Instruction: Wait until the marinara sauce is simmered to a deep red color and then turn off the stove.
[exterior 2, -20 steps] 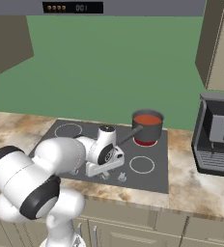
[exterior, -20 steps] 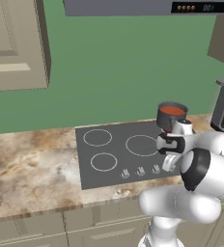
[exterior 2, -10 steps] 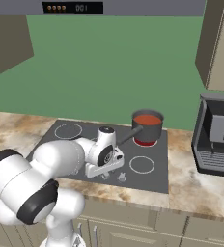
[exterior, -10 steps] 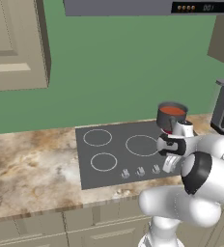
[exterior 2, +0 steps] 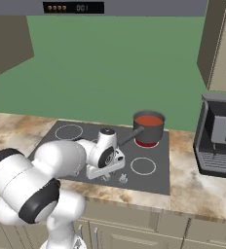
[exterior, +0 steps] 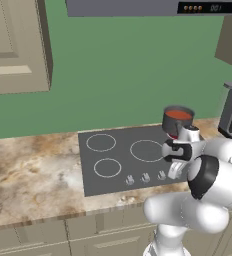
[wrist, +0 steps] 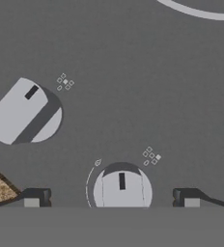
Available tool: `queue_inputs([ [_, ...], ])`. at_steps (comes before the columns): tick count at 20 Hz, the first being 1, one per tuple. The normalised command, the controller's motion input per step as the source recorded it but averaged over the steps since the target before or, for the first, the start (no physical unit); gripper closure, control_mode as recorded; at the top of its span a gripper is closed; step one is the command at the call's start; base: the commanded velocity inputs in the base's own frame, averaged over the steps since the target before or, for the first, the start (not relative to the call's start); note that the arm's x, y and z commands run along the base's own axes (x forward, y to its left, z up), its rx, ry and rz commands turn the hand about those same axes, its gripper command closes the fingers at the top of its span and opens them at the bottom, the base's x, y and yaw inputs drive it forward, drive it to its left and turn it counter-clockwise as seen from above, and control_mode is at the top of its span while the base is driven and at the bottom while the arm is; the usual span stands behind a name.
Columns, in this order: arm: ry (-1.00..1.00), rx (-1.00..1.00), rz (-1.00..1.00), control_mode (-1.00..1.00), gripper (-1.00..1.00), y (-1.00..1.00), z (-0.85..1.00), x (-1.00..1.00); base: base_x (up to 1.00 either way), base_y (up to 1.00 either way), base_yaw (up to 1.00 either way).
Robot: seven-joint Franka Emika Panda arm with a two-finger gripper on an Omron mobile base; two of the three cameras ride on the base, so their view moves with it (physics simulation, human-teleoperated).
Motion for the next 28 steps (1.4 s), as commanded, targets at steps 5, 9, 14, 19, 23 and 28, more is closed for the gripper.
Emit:
queue_inputs([
  [5, 0.00, 0.00, 0.00, -1.00, -1.00, 0.00, -0.11, 0.04, 0.00, 0.00, 0.00],
  [9, 0.00, 0.00, 0.00, -1.00, -1.00, 0.00, -0.04, 0.00, 0.00, 0.00, 0.00],
  [14, 0.00, 0.00, 0.00, -1.00, -1.00, 0.00, 0.00, 0.00, 0.00, 0.00, 0.00],
  [19, 0.00, 0.00, 0.00, -1.00, 1.00, 0.00, 0.00, 0.00, 0.00, 0.00, 0.00],
  [23, 0.00, 0.00, 0.00, -1.00, 1.00, 0.00, 0.00, 0.00, 0.00, 0.00, 0.00],
  [28, 0.00, 0.00, 0.00, -1.00, 1.00, 0.00, 0.00, 0.00, 0.00, 0.00, 0.00],
])
